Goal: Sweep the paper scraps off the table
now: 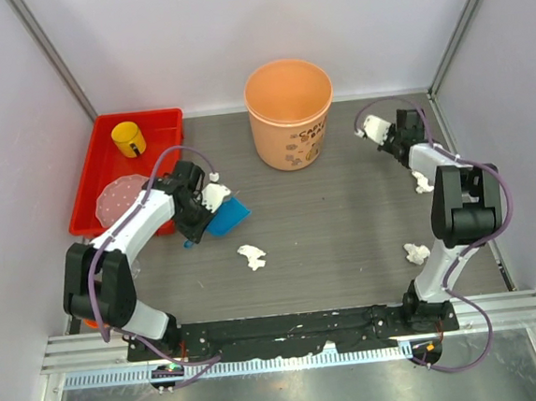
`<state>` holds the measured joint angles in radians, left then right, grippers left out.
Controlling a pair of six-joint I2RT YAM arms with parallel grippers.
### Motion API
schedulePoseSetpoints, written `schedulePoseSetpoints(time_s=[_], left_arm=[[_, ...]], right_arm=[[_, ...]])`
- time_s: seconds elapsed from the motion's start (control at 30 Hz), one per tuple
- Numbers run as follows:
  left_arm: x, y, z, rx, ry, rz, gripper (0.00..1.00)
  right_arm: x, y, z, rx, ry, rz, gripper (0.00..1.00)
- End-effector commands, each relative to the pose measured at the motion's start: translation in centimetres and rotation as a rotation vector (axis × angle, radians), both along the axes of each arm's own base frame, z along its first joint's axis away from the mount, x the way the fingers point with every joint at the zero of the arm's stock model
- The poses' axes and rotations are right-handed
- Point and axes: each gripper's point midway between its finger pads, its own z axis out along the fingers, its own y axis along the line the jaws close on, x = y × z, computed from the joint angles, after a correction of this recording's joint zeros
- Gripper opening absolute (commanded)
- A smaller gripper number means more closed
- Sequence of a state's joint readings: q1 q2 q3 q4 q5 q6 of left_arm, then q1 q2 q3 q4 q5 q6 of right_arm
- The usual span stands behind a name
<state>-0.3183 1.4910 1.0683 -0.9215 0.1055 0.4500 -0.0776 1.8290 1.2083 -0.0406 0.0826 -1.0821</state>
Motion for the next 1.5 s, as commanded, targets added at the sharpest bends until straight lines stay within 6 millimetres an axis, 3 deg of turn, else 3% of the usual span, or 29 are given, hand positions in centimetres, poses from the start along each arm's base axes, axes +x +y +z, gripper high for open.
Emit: schedulePoseSetpoints(time_s=[0.0, 0.13, 0.17, 0.2, 0.3, 0.4, 0.43, 0.5, 0.53, 0.6, 0.63, 0.7, 0.73, 0.8, 0.83, 0.87, 0.93, 0.97, 1.0, 1.17, 1.27, 1.37, 1.47], left_arm=[[2.2, -0.5, 0.6, -0.016, -0.054, 0.000, 0.00], [2.6, -0.9, 0.3, -0.030, -0.048, -0.016, 0.00], [2.6, -1.0, 0.2, -0.030, -0.050, -0.021, 0.00], [2.7, -1.0, 0.1, -0.034, -0.052, -0.024, 0.00], [2.8, -1.0, 0.0, -0.033, -0.064, -0.035, 0.00], [2.9, -0.3, 0.0, -0.001, -0.090, -0.044, 0.00], [3.0, -0.2, 0.0, 0.005, -0.101, -0.044, 0.00], [2.9, 0.0, 0.0, 0.010, -0.105, -0.051, 0.00], [2.8, -0.1, -0.1, 0.005, -0.098, -0.057, 0.00], [2.6, -0.3, -0.4, -0.004, -0.085, -0.063, 0.00], [2.6, -0.3, -0.5, -0.004, -0.083, -0.063, 0.00], [2.4, -0.1, -0.7, 0.002, -0.078, -0.061, 0.00], [2.4, -0.1, -0.8, 0.003, -0.080, -0.061, 0.00], [2.2, 0.0, -0.9, 0.007, -0.075, -0.064, 0.00], [2.0, 0.1, -0.8, 0.010, -0.070, -0.070, 0.00], [1.9, 0.2, -0.8, 0.014, -0.070, -0.072, 0.00], [1.7, 0.3, -0.6, 0.016, -0.069, -0.079, 0.00], [1.7, 0.3, -0.5, 0.015, -0.069, -0.081, 0.01], [1.7, 0.3, -0.5, 0.013, -0.072, -0.089, 0.00], [1.6, 0.3, -0.4, 0.015, -0.078, -0.096, 0.00], [1.4, 0.3, -0.5, 0.012, -0.075, -0.103, 0.00], [1.2, -0.2, -0.6, -0.016, -0.062, -0.113, 0.00], [1.4, -0.4, -0.7, -0.023, -0.057, -0.115, 0.00]], right_arm=[[-4.1, 2.2, -0.2, -0.139, 0.131, 0.215, 0.01], [-9.9, 4.2, 0.5, -0.153, 0.186, 0.286, 0.01], [-11.3, 6.3, 0.1, -0.160, 0.221, 0.347, 0.01], [-12.9, 7.1, -0.7, -0.166, 0.242, 0.365, 0.01], [-15.9, 11.4, 1.5, -0.052, 0.215, 0.437, 0.01], [-18.6, 13.7, 3.9, 0.066, 0.194, 0.437, 0.01], [-18.9, 13.7, 4.7, 0.137, 0.162, 0.355, 0.01], [-17.9, 12.6, 9.1, 0.204, -0.015, 0.206, 0.01], [-17.6, 10.8, 10.8, 0.280, -0.110, 0.000, 0.01], [-17.4, 8.7, 13.6, 0.351, -0.216, -0.229, 0.01], [-18.6, 6.2, 13.8, 0.311, -0.232, -0.408, 0.01], [-19.2, 4.6, 14.7, 0.391, -0.282, -0.674, 0.01], [-21.5, 3.2, 13.8, 0.323, -0.215, -0.780, 0.01], [-22.5, 2.3, 13.8, 0.373, -0.213, -0.973, 0.01], [-24.9, 0.8, 13.0, 0.320, -0.129, -1.075, 0.01], [-25.4, 0.6, 12.8, 0.332, -0.117, -1.121, 0.01], [-25.6, 1.2, 11.8, 0.457, -0.050, -1.194, 0.01], [-25.3, 2.5, 11.4, 0.536, 0.009, -1.185, 0.01], [-25.2, 2.6, 10.9, 0.534, 0.031, -1.218, 0.01], [-26.5, 4.7, 4.3, 0.447, 0.360, -1.321, 0.01], [-27.4, 1.5, 6.4, 0.297, 0.192, -1.406, 0.01], [-26.5, 1.1, 8.7, 0.306, 0.114, -1.397, 0.01], [-26.5, 0.6, 8.8, 0.264, 0.100, -1.421, 0.01]])
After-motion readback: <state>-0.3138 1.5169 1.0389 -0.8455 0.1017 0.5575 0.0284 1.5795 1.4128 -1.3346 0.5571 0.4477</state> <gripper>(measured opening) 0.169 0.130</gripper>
